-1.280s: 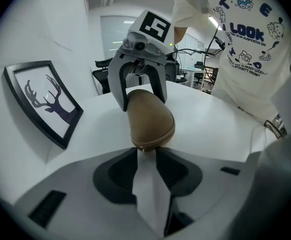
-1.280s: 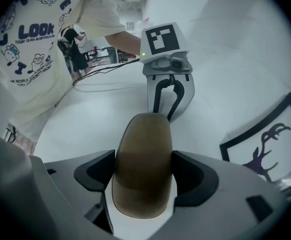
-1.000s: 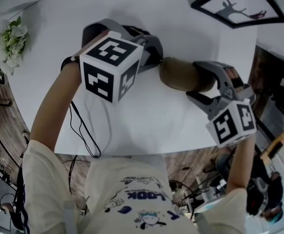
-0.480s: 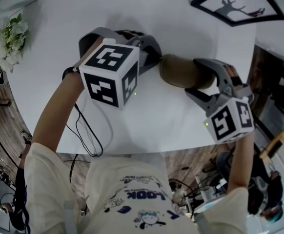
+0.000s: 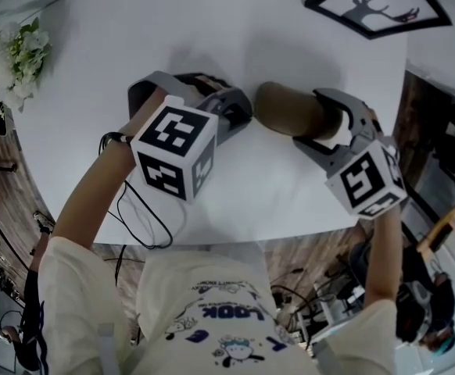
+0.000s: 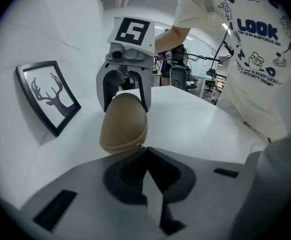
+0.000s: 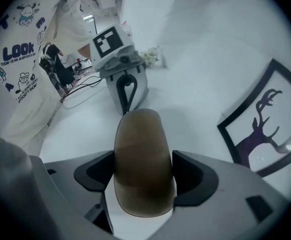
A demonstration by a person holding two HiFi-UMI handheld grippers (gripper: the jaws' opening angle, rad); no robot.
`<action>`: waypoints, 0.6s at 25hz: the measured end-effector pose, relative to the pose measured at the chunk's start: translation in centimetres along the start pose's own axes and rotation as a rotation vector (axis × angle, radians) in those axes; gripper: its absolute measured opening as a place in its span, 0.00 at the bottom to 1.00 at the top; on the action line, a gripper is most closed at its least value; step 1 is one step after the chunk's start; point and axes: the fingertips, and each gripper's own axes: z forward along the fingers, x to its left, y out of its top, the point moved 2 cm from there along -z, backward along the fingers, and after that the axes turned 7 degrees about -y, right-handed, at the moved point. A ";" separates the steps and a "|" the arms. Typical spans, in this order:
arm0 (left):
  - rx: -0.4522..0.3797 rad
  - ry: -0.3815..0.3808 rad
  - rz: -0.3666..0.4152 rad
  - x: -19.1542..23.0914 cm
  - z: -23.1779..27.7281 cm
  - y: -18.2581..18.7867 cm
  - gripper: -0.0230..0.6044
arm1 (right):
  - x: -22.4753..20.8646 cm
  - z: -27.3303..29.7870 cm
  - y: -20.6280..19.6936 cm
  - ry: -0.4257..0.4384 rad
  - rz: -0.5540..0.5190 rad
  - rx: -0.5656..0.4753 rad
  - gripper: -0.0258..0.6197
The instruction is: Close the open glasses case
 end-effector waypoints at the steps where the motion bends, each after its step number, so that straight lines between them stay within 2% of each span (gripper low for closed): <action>1: -0.004 0.018 -0.019 -0.4 0.2 0.2 0.03 | 0.0 0.0 0.0 -0.004 0.020 -0.001 0.57; 5: -0.042 0.099 -0.145 -1.4 1.1 1.3 0.03 | 0.5 0.2 0.3 -0.053 0.135 0.001 0.57; 9: -0.071 0.182 -0.256 -2.0 1.6 2.0 0.04 | 1.3 0.4 0.9 -0.120 0.296 0.001 0.57; 15: -0.049 0.240 -0.285 -2.4 1.7 2.3 0.04 | 2.3 0.9 1.7 -0.290 0.664 -0.012 0.57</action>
